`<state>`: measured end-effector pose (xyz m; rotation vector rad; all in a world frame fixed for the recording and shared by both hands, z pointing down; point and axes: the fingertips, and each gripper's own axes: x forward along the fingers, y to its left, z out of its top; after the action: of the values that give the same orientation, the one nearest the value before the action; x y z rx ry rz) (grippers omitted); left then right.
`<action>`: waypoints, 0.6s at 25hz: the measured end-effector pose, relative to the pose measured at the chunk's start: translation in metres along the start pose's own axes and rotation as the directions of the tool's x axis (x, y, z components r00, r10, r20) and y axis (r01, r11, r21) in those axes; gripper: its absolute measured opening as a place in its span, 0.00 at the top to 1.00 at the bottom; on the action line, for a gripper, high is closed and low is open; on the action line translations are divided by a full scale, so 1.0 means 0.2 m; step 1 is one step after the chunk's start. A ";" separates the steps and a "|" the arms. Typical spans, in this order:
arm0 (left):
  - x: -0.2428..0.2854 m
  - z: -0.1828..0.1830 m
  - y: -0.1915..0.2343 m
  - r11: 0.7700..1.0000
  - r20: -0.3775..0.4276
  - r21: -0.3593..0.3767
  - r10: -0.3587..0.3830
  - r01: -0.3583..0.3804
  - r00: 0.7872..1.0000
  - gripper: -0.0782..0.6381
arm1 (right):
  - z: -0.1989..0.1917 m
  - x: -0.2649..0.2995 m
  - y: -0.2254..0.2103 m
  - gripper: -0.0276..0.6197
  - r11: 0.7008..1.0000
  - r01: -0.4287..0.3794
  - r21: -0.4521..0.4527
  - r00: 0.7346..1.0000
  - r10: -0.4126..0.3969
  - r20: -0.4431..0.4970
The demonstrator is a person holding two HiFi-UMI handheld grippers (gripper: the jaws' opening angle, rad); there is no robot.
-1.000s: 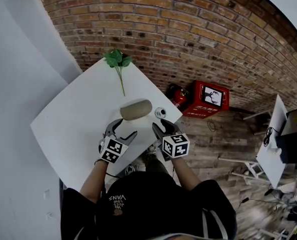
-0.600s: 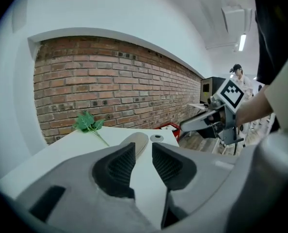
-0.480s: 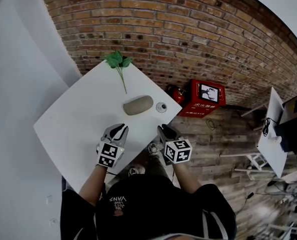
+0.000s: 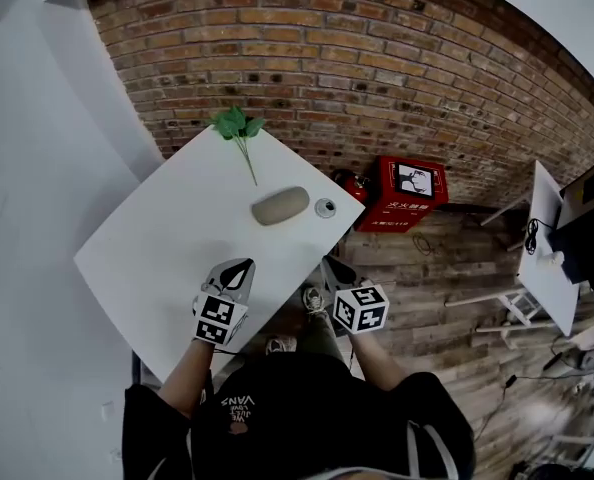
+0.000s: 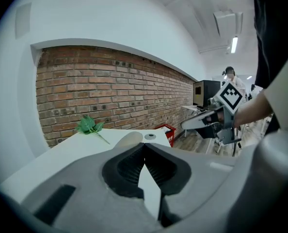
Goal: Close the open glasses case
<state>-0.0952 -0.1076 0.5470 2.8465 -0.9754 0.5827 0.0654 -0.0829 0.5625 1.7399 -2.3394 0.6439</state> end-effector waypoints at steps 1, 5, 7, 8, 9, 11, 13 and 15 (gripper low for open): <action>-0.02 -0.01 -0.01 1.000 -0.003 0.003 0.000 0.000 1.000 0.88 | -0.01 -0.01 0.02 0.95 1.000 -0.003 -0.002 1.000 0.003 0.001; -0.08 -0.07 -0.02 1.000 -0.012 -0.004 -0.001 0.001 1.000 0.88 | -0.05 -0.04 0.09 0.96 1.000 -0.014 -0.017 1.000 0.013 -0.007; -0.11 -0.09 -0.02 1.000 -0.014 -0.011 -0.001 0.001 1.000 0.88 | -0.06 -0.05 0.12 0.96 0.999 -0.025 -0.022 1.000 0.025 -0.010; -0.12 -0.10 -0.03 1.000 -0.015 -0.014 -0.001 0.001 1.000 0.88 | -0.07 -0.05 0.14 0.96 0.999 -0.032 -0.024 0.999 0.032 -0.012; -0.13 -0.11 -0.03 1.000 -0.014 -0.015 -0.002 0.001 1.000 0.88 | -0.08 -0.06 0.16 0.96 0.999 -0.037 -0.029 0.999 0.037 -0.014; -0.15 -0.12 -0.04 1.000 -0.013 -0.015 -0.005 0.005 1.000 0.88 | -0.09 -0.06 0.18 0.96 0.998 -0.040 -0.041 0.999 0.039 -0.025; -0.16 -0.13 -0.04 1.000 -0.015 -0.013 -0.008 0.008 1.000 0.88 | -0.11 -0.06 0.20 0.96 0.997 -0.036 -0.062 0.999 0.033 -0.044; -0.16 -0.14 -0.05 1.000 -0.020 -0.014 -0.011 0.011 1.000 0.88 | -0.13 -0.06 0.21 0.96 0.996 -0.032 -0.084 0.998 0.027 -0.064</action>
<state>-0.1213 -0.0761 0.5617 2.8270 -0.9563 0.5997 0.0269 -0.0509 0.5709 1.6288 -2.3189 0.5851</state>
